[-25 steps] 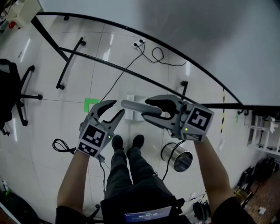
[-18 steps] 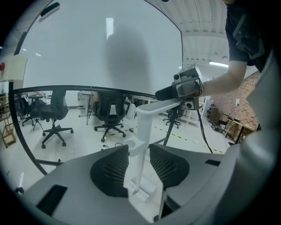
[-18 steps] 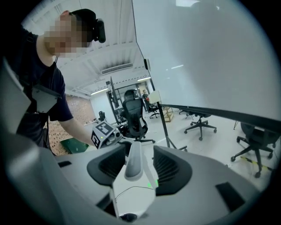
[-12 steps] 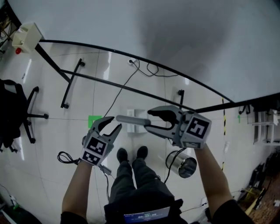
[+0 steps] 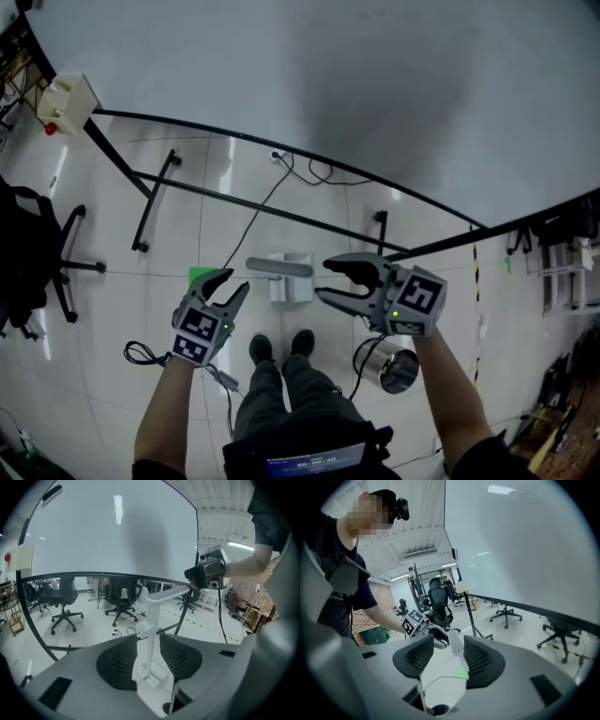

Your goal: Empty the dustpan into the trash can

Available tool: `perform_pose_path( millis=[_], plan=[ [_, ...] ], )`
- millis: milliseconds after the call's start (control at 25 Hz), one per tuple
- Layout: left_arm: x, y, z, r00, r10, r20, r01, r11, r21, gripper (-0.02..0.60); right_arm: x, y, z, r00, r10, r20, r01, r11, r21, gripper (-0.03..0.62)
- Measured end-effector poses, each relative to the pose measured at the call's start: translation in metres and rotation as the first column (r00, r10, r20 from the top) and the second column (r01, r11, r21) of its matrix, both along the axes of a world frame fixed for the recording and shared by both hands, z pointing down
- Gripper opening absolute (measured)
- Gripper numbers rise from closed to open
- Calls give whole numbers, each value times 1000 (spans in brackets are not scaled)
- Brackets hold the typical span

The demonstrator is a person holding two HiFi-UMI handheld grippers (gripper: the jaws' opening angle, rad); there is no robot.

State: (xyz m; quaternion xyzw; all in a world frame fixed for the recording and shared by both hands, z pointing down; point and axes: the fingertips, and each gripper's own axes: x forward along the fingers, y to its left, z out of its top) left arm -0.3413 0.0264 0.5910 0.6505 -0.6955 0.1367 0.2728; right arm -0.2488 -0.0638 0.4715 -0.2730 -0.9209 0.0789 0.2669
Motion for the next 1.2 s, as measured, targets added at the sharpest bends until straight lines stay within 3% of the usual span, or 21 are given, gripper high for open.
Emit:
perform_pose_path(
  millis=[400,600,720,1200],
  plan=[
    [9,25,-42,999,-31,29,30,999,26,152,6,11,-19,1000,4,20,-4,1000,13,229],
    [-20,25,-94,994,-64,84,56,994,89,150,-14,10,-45,996,16,84,-18,1000,23,228],
    [-19,26,-120,994,-66,86,56,991,124,150,-14,9,-54,994,23,103,-26,999,28,227],
    [-12,-16,-207,979,32,201,-79,970,230,150,-27,5,-104,981,57,186,-69,996,62,208]
  ],
)
